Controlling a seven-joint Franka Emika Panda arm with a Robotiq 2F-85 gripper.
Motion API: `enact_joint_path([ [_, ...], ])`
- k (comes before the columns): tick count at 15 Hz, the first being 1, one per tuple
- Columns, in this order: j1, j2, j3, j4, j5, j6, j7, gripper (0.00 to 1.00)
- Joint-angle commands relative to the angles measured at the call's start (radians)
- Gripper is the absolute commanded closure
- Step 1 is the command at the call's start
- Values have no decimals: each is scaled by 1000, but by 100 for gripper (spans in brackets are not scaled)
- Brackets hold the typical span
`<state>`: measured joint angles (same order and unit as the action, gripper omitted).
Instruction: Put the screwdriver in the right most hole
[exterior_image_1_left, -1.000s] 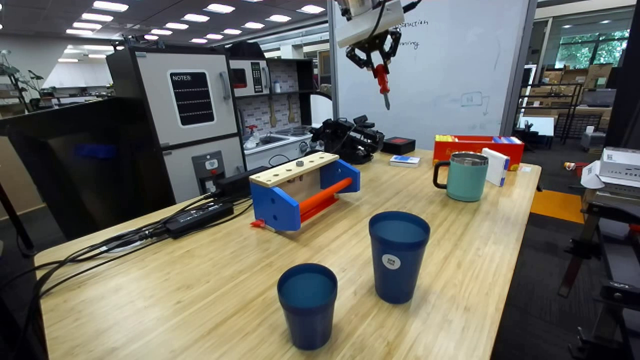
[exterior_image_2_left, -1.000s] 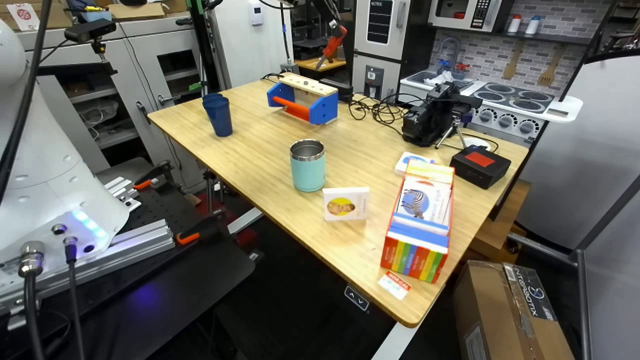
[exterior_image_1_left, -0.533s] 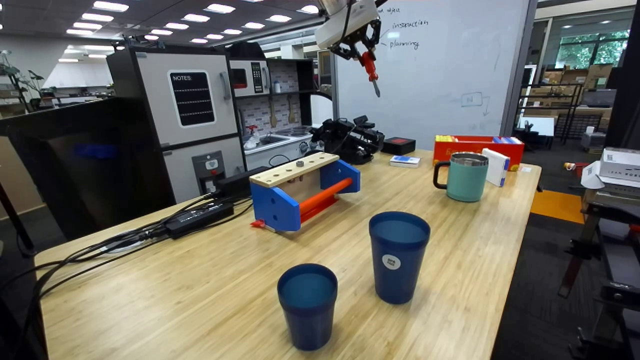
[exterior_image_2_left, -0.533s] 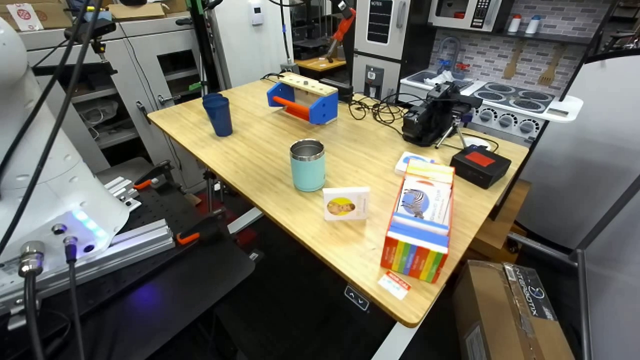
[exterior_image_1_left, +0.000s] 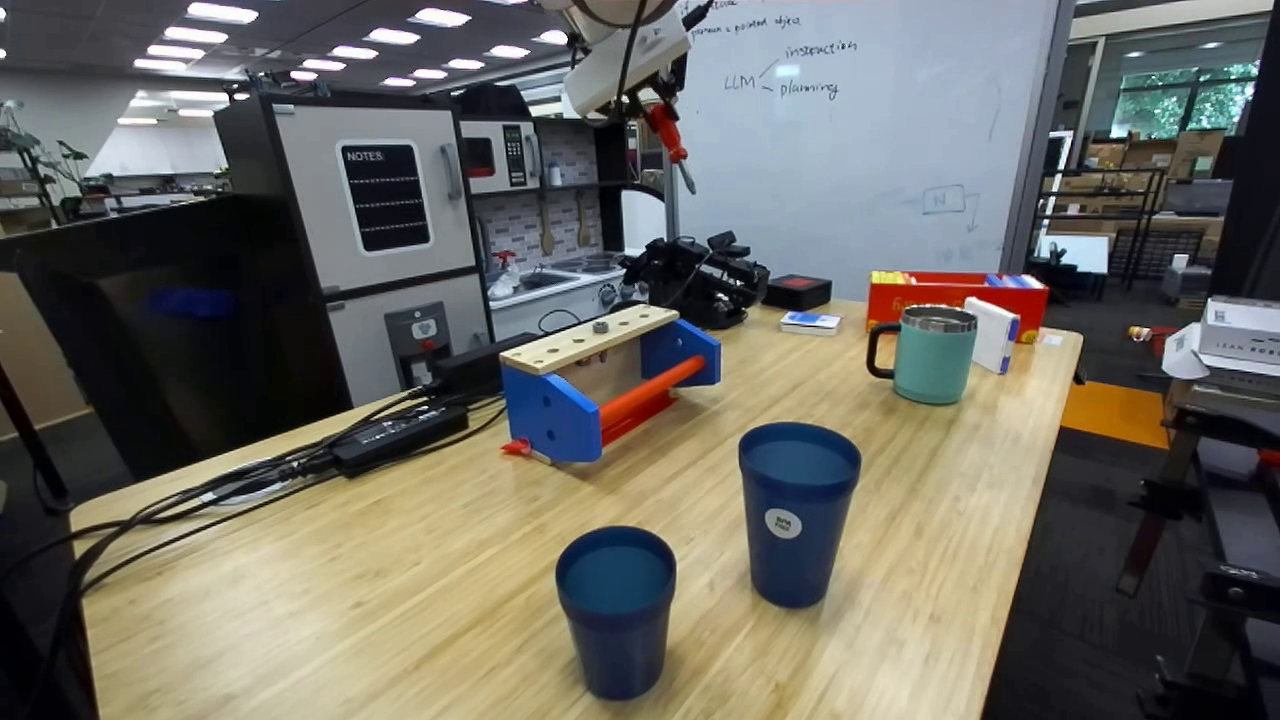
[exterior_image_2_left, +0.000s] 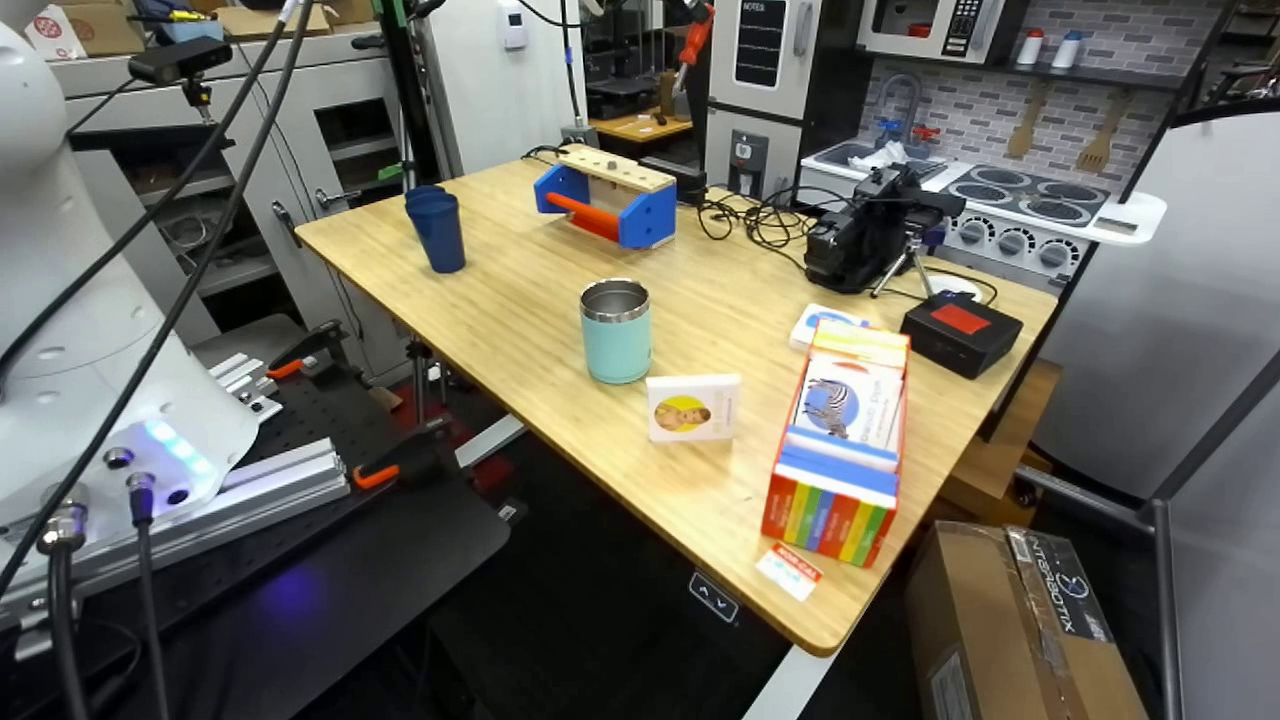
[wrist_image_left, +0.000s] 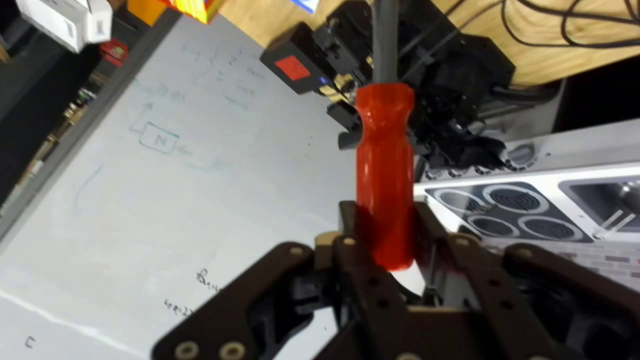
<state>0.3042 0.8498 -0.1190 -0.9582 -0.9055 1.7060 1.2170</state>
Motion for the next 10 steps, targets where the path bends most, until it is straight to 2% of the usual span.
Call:
enact_joint_path([
  [1, 24, -7, -18, -4, -115, 125, -71, 93],
  [6, 36, -62, -32, -102, -303, 388, -26, 93],
  [10, 34, -111, -68, -202, -456, 624, 138, 93],
])
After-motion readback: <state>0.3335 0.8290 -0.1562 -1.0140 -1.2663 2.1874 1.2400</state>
